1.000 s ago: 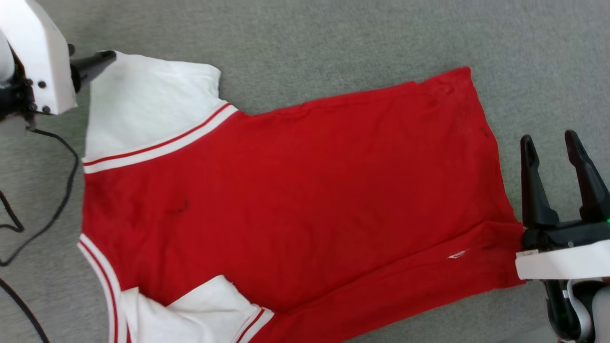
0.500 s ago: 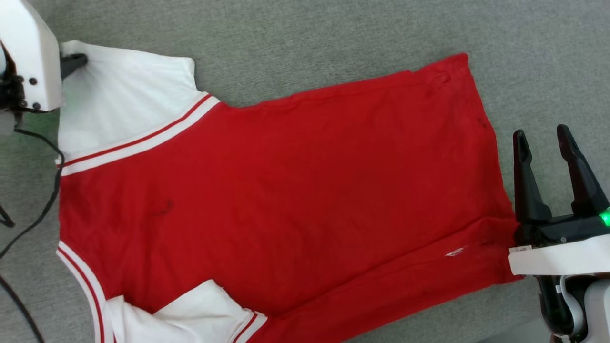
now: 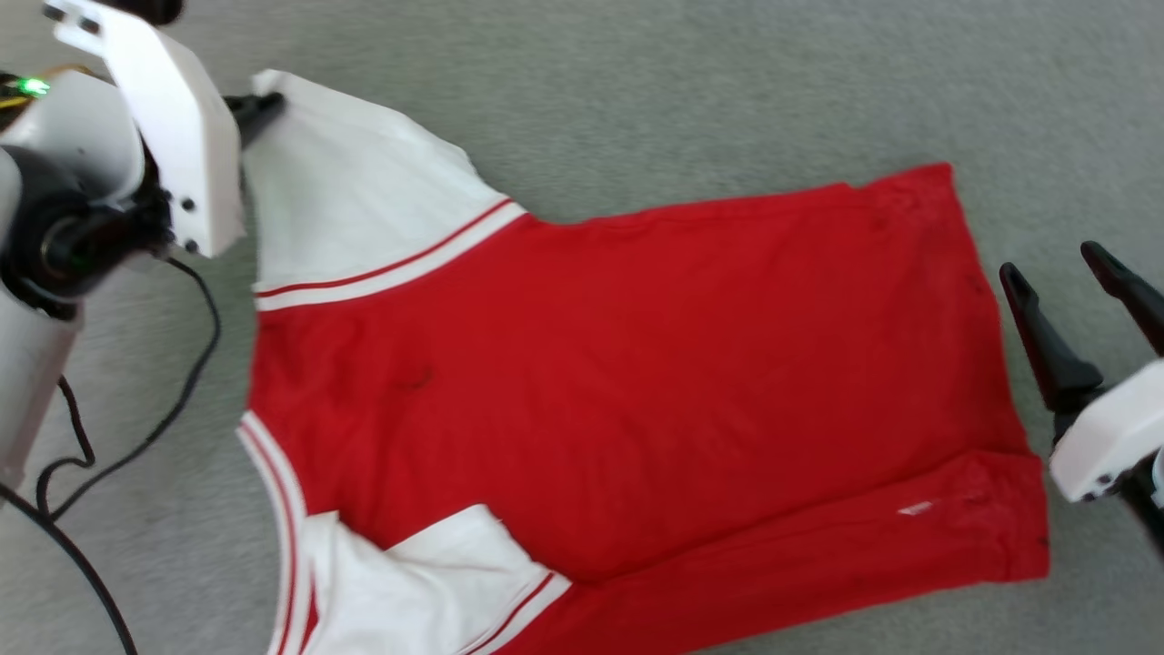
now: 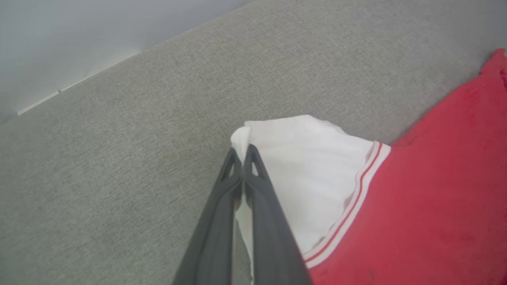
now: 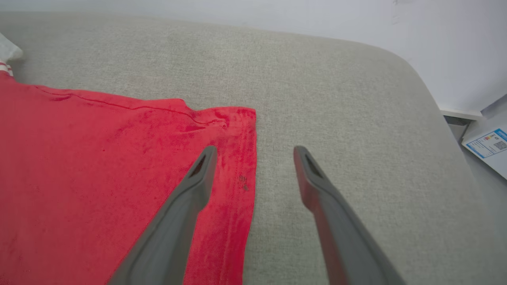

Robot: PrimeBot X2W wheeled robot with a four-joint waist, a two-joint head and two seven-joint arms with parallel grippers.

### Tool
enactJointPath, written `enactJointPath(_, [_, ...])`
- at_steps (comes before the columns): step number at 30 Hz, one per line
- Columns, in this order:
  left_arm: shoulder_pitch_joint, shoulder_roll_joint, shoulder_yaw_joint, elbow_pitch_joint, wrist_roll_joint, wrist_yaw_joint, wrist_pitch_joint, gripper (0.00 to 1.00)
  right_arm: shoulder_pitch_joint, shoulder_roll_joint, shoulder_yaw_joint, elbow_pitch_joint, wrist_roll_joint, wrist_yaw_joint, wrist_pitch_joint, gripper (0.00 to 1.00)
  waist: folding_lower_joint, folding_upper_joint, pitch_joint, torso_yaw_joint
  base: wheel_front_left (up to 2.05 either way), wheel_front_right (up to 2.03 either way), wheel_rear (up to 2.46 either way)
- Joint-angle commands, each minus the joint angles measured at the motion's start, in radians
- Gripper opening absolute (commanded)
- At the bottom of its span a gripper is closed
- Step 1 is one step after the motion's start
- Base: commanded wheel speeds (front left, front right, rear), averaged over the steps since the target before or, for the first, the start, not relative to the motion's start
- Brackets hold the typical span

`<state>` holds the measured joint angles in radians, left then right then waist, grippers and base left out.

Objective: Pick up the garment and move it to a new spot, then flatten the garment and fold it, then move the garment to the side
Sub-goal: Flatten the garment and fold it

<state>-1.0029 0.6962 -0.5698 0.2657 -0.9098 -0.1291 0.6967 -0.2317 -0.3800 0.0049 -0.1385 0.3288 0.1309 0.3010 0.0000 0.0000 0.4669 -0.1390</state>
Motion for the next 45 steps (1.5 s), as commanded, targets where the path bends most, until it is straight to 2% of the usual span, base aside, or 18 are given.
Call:
enactJointPath(1, [0.016, 0.003, -0.006, -0.013, -0.007, -0.001, -0.009, 0.0, -0.022, -0.014, 0.003, -0.004, 0.008, -0.001, 0.025, 1.0, 0.0, 0.0, -0.031, 0.039, 0.0, 0.0, 0.0])
enactJointPath(3, [0.02, 0.016, -0.031, -0.061, -0.029, -0.001, -0.036, 0.0, -0.048, -0.084, 0.013, -0.009, 0.032, -0.001, 0.143, 1.0, 0.0, 0.0, -0.038, 0.072, 0.0, 0.0, 0.0])
enactJointPath(8, [0.056, 0.052, -0.065, -0.184, -0.082, -0.002, -0.097, 0.0, -0.151, -0.173, 0.025, 0.006, 0.102, -0.001, 0.408, 1.0, 0.0, 0.0, -0.035, 0.134, 0.0, 0.0, 0.0])
enactJointPath(14, [0.106, 0.087, -0.087, -0.322, -0.084, -0.002, -0.176, 0.0, -0.29, -0.233, 0.066, 0.104, 0.117, 0.0, 0.617, 1.0, 0.0, 0.0, -0.009, 0.201, 0.0, 0.0, 0.0])
enactJointPath(20, [0.141, 0.078, -0.108, -0.406, -0.055, -0.001, -0.219, 0.0, -0.364, -0.258, 0.129, 0.212, 0.088, -0.001, 0.701, 1.0, 0.0, 0.0, 0.019, 0.253, 0.0, 0.0, 0.0])
enactJointPath(30, [0.178, 0.041, -0.135, -0.46, -0.031, 0.017, -0.255, 0.0, -0.326, -0.257, 0.215, 0.385, 0.084, -0.001, 0.701, 1.0, 0.0, 0.0, 0.041, 0.295, 0.0, 0.0, 0.0])
enactJointPath(31, [0.18, 0.037, -0.137, -0.46, -0.028, 0.02, -0.26, 0.0, -0.319, -0.258, 0.221, 0.397, 0.086, -0.001, 0.699, 0.45, 0.0, 0.0, 0.041, 0.297, 0.0, 0.0, 0.0])
enactJointPath(32, [0.181, 0.034, -0.137, -0.457, -0.024, 0.023, -0.265, 0.0, -0.314, -0.26, 0.226, 0.406, 0.09, -0.001, 0.694, 0.0, 0.0, 0.0, 0.041, 0.298, 0.0, 0.0, 0.0])
enactJointPath(38, [0.209, 0.027, -0.138, -0.418, -0.009, 0.038, -0.308, 0.0, -0.328, -0.257, 0.195, 0.415, 0.107, -0.001, 0.606, 0.0, 0.0, 0.0, -0.004, 0.286, 0.0, 0.0, 0.0])
enactJointPath(45, [0.278, 0.049, -0.123, -0.396, -0.011, 0.067, -0.358, 0.0, -0.307, -0.255, 0.138, 0.372, 0.152, -0.001, 0.504, 0.0, 0.0, 0.0, -0.103, 0.253, 0.0, 0.0, 0.0])
